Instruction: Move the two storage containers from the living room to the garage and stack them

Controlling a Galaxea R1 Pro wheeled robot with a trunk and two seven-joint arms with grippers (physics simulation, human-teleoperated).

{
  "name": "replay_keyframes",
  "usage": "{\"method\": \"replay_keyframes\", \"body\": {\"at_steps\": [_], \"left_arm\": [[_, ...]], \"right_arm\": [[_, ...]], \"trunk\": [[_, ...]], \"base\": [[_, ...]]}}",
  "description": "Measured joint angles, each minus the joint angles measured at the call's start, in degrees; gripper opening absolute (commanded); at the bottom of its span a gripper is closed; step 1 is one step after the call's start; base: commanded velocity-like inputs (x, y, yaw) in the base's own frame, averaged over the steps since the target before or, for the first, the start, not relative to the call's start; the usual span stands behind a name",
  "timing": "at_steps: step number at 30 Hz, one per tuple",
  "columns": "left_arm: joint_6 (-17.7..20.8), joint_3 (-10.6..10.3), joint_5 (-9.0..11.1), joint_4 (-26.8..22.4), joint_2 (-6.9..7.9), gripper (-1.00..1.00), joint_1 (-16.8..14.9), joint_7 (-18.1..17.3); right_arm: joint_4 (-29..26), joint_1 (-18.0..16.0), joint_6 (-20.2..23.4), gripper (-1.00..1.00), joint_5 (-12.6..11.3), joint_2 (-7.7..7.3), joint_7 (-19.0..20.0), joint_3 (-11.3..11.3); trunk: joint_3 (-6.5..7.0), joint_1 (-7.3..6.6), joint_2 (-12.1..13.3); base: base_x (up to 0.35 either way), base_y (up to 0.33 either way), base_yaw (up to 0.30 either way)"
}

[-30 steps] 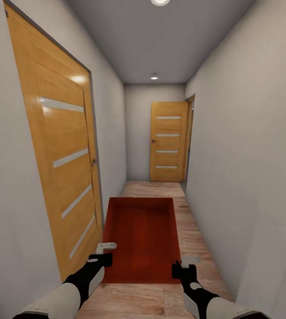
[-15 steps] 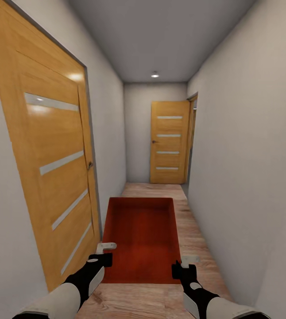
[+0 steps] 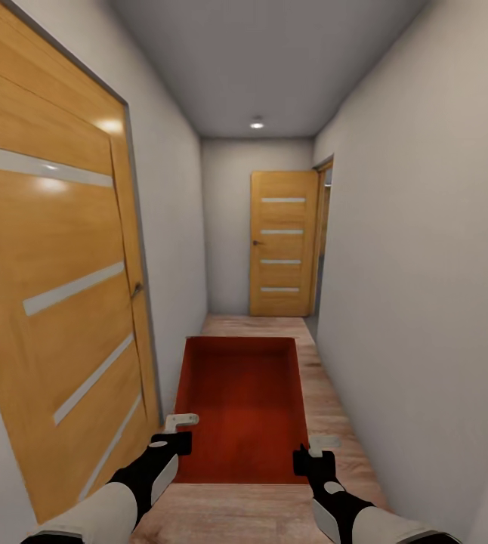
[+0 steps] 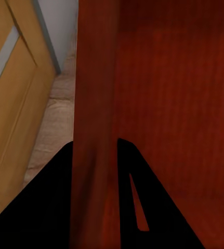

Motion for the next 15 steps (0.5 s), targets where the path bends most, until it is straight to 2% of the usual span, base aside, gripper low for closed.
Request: {"method": "replay_keyframes", "body": {"at_steps": [5,15], "left_arm": [[0.0,-0.1,0.1,0.0,-0.01,-1.0,0.0,0.0],[0.0,-0.3,0.3,0.0,0.06,-1.0,0.0,0.0]], "right_arm": [[0.0,0.0,0.0,-1.0,0.0,-0.01,0.0,0.0],[0.0,0.0,0.1,-1.0,0.0,0.04,0.0,0.0]], "trunk": [[0.0,0.0,0.0],[0.0,0.0,0.0]], "base": [[0.324,0.0,-0.158],[0.324,0.0,-0.011]]}}
